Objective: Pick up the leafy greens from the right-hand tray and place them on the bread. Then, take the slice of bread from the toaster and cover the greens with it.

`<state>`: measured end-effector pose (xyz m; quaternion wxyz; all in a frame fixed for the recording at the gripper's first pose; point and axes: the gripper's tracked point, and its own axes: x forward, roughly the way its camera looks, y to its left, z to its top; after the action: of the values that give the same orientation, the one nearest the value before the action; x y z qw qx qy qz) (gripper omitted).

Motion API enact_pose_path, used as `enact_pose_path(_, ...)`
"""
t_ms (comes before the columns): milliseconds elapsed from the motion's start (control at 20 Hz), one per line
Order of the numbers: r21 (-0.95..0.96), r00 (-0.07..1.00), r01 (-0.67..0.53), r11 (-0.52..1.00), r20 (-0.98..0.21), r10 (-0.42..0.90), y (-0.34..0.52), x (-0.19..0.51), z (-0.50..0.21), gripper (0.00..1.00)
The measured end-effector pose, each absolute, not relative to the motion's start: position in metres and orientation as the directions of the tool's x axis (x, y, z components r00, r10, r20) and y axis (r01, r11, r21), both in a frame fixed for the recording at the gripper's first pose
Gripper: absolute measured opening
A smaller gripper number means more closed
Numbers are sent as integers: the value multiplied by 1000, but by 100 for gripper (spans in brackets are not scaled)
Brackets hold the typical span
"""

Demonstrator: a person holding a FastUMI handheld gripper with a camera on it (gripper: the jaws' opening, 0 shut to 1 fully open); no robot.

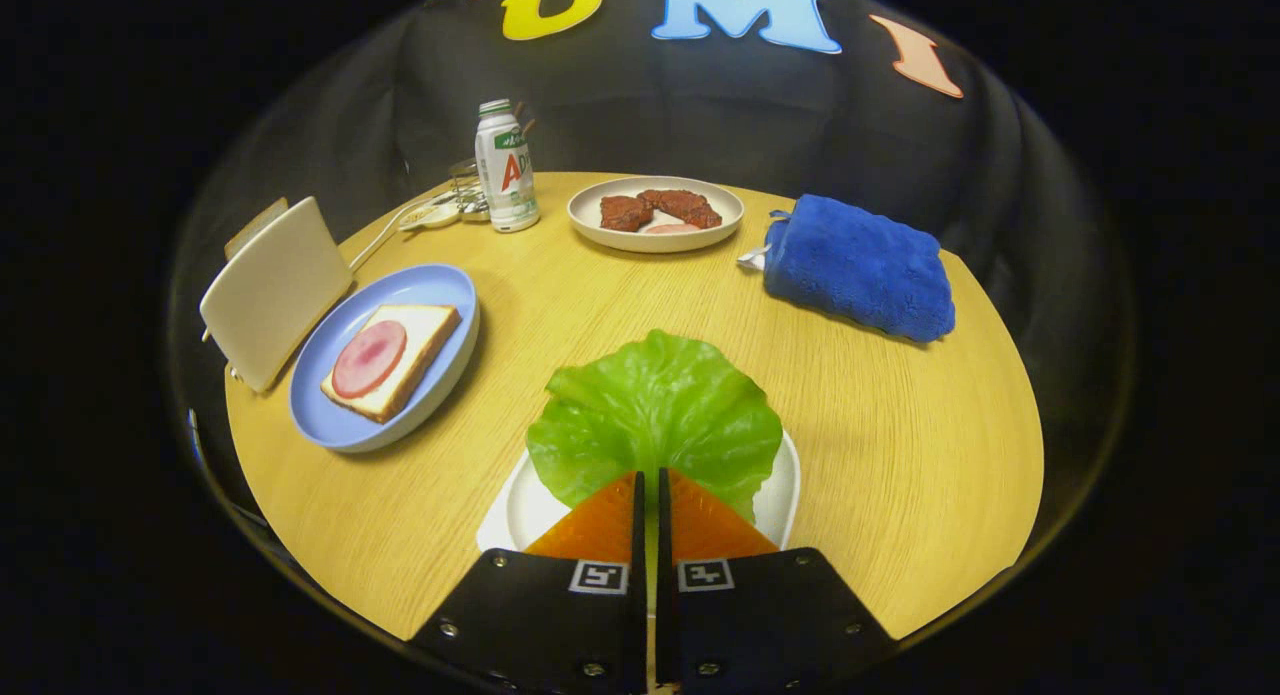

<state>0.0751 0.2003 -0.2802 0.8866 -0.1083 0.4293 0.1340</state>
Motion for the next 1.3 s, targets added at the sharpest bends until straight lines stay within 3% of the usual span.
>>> enact_pose_path(250,-178,625,-388,904,-772,116,202,73,-275,0)
enact_pose_path(600,-110,671,-373,921,-717,186,204,81,-234,0)
enact_pose_path(800,-132,582,-465,875,-791,190,203,77,-250,1)
enact_pose_path(1000,-97,501,-472,876,-848,176,200,80,-276,77)
enact_pose_path(1150,-50,515,-422,905,-835,193,202,86,-273,73)
enact_pose_path(1300,-93,510,-416,904,-847,148,198,83,-277,9)
